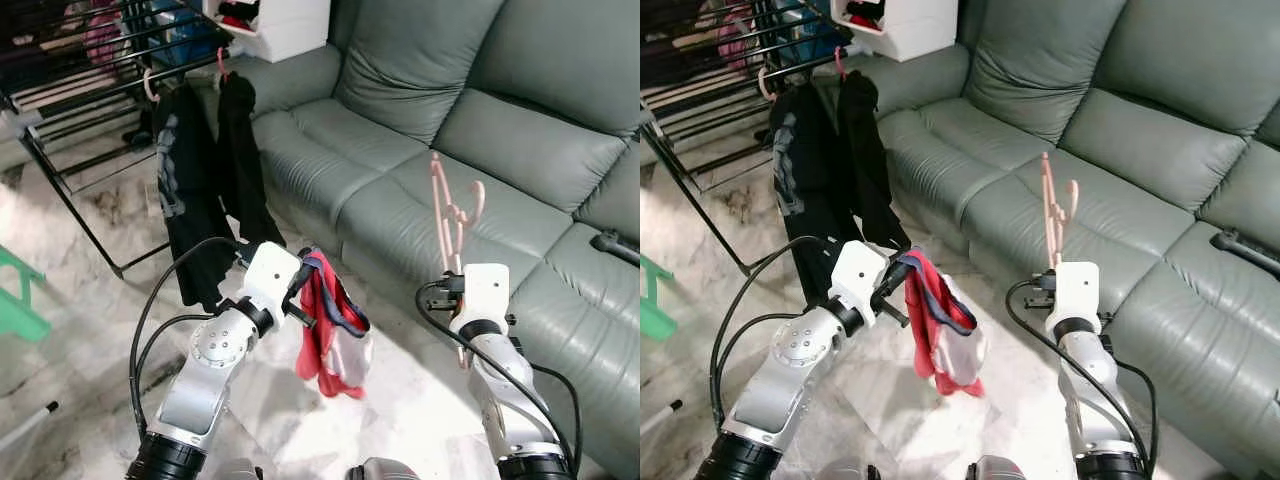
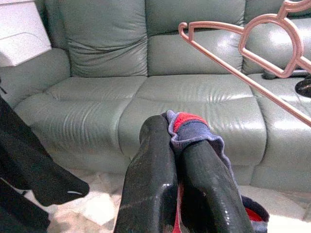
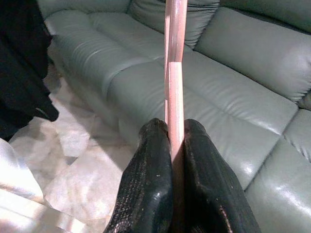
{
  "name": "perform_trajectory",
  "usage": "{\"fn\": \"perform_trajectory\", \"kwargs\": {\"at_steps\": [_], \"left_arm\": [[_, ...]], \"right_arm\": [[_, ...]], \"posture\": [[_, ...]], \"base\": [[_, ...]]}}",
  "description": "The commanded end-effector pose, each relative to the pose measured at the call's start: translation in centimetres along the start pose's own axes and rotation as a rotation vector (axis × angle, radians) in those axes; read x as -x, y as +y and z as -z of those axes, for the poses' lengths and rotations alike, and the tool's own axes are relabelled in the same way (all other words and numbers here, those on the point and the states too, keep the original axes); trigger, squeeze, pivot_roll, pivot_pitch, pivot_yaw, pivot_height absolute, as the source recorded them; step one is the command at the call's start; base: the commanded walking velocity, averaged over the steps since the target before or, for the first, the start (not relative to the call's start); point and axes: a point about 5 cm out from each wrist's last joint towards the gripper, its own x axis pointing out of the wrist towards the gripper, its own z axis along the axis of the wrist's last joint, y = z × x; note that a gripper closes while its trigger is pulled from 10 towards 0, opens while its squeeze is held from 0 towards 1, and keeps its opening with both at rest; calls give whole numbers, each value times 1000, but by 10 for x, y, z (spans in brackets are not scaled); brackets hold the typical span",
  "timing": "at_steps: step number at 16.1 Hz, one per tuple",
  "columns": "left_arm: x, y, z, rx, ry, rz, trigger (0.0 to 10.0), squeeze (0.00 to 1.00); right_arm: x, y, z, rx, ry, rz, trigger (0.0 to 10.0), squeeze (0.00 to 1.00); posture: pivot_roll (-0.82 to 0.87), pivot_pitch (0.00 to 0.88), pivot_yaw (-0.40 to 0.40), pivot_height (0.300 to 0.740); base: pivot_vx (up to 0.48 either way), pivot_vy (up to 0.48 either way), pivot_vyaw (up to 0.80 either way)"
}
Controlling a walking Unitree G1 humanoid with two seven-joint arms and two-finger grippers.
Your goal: Hang hanger
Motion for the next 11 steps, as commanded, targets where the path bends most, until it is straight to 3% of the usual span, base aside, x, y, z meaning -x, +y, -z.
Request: {"fn": "perform_trajectory", "kwargs": {"at_steps": [1,4,6,8,10,11], "left_arm": [[-2,14,-5,-75,-19,-71,10000,0],[-10,49,-2,-203,32,-288,10000,0],[-19,63,-4,-230,28,-312,10000,0],[-32,72,-10,-266,-2,-224,10000,0],[-39,67,-17,-419,-50,-86,10000,0],[-40,67,-18,-449,-52,-77,10000,0]], "right_arm": [[4,-3,-1,9,5,-25,10000,0],[12,-6,0,90,13,-176,10000,0],[16,-5,-8,167,-20,-288,10000,0],[20,-4,-20,242,-49,-451,10000,0],[30,-1,-24,287,-20,-627,10000,0],[35,-1,-23,304,6,-682,10000,0]], "posture": [[-2,22,6,740],[-11,29,11,740],[-18,30,17,740],[-38,29,28,740],[-46,29,32,740],[-46,29,32,740]], "base": [[0,0,0],[0,0,0],[0,0,0],[0,0,0],[0,0,0],[0,0,0]]}}
